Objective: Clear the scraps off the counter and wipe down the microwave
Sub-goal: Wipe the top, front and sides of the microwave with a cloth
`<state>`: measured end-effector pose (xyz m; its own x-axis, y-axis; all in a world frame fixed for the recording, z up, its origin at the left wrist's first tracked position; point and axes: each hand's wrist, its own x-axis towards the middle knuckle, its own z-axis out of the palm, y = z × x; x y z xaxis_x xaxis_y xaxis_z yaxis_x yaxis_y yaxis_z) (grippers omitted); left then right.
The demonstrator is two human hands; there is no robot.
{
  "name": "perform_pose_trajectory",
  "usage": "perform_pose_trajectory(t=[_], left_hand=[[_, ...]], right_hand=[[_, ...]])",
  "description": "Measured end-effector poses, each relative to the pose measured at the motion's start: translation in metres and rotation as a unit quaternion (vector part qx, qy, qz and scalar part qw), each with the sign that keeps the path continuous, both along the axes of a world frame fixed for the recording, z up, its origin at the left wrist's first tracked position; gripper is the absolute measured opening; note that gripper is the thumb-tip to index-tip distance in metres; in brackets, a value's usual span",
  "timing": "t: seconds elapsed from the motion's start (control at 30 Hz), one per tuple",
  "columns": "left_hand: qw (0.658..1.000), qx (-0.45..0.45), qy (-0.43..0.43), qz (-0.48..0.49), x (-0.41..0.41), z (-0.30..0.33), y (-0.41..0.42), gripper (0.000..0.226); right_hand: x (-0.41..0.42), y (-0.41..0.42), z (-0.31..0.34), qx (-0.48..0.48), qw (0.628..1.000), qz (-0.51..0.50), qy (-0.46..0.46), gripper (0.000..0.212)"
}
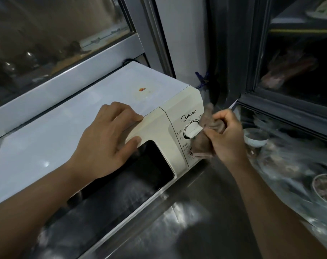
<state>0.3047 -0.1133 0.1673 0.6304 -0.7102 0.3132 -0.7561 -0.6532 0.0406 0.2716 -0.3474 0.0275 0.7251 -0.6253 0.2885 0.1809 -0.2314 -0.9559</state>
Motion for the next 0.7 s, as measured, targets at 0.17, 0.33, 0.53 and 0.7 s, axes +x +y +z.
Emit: perform_pose_trajectory(t=[0.17,0.33,0.53,0.7], left_hand=[[1.000,-0.004,0.001,-0.001,-0.001,0.000,-0.002,0.046],[1.000,-0.006,0.000,-0.001,-0.002,0.001,-0.002,0.045],[1.000,-0.009,0.007,0.002,-0.003,0.001,-0.001,0.046],[1.000,-0.017,0.015,-0.002,-0.002,0.000,0.000,0.041]], right_hand=[[-0.004,0.033,-0.017,0.009,0.996,-0.087,0.018,0.015],[-0.020,0.074,-0.018,-0.073,0.991,-0.109,-0.031,0.004],[-0.022,0.060,-0.017,-0.148,0.985,-0.093,-0.005,0.010],[-0.008,0.030,-0.018,-0.023,0.996,-0.062,0.061,0.013]])
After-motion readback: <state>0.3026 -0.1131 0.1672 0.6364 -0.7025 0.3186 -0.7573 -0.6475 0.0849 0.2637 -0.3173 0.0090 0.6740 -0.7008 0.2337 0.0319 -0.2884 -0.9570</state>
